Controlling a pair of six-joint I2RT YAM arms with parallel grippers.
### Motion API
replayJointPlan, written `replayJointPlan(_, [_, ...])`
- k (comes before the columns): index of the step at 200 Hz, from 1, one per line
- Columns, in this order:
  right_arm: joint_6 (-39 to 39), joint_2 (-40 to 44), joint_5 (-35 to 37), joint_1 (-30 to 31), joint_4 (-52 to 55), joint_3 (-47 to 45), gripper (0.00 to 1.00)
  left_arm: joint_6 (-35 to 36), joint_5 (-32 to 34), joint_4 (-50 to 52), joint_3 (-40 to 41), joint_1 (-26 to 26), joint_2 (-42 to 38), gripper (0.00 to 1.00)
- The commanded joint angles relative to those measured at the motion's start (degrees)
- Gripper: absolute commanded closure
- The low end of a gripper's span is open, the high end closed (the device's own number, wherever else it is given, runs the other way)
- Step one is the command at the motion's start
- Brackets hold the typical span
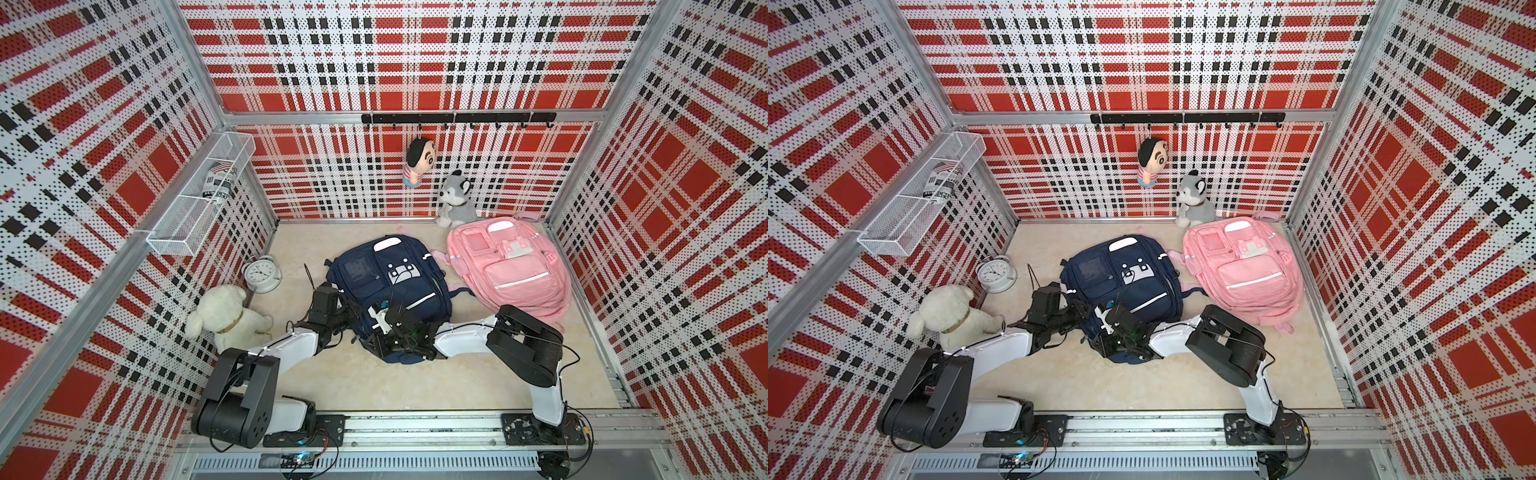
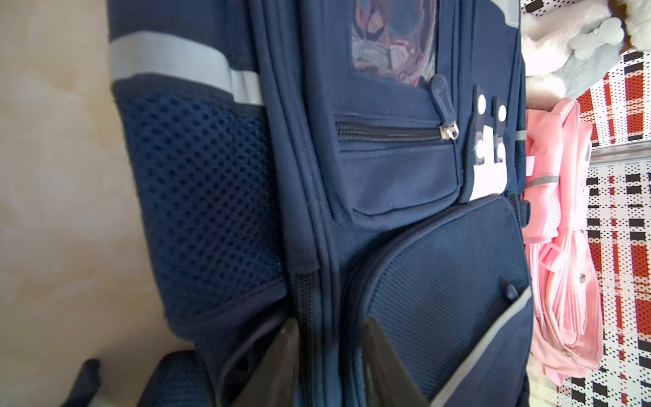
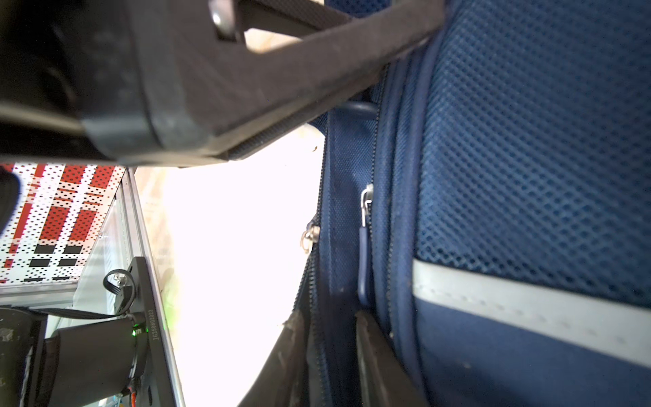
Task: Zip up the backpack
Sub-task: Zip the zipper on the backpack.
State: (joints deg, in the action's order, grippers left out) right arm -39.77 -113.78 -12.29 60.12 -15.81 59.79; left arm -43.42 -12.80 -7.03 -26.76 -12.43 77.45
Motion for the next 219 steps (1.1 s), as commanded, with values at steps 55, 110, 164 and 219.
replayJointPlan(55, [-0.5,-0.7,2.8,0.3,5.7,-2.0,0.7,0.3,1.1,-2.1,1.1,-0.5,4.0,0.69])
replayJointPlan(110, [-0.4,0.2,2.5,0.4,3.9,-3.3,0.7,0.8,1.4,-4.8,0.7,-0.8,9.7,0.73])
replayJointPlan(164, [-0.8,-0.3,2.6,0.4,3.8,-3.2,0.69,1.6,3.2,-5.6,2.1,-0.8,12.8,0.75])
replayJointPlan(219, [-1.0,-0.8,2.7,0.4,4.2,-2.6,0.69,2.3,5.3,-2.7,1.6,-0.8,9.4,0.72])
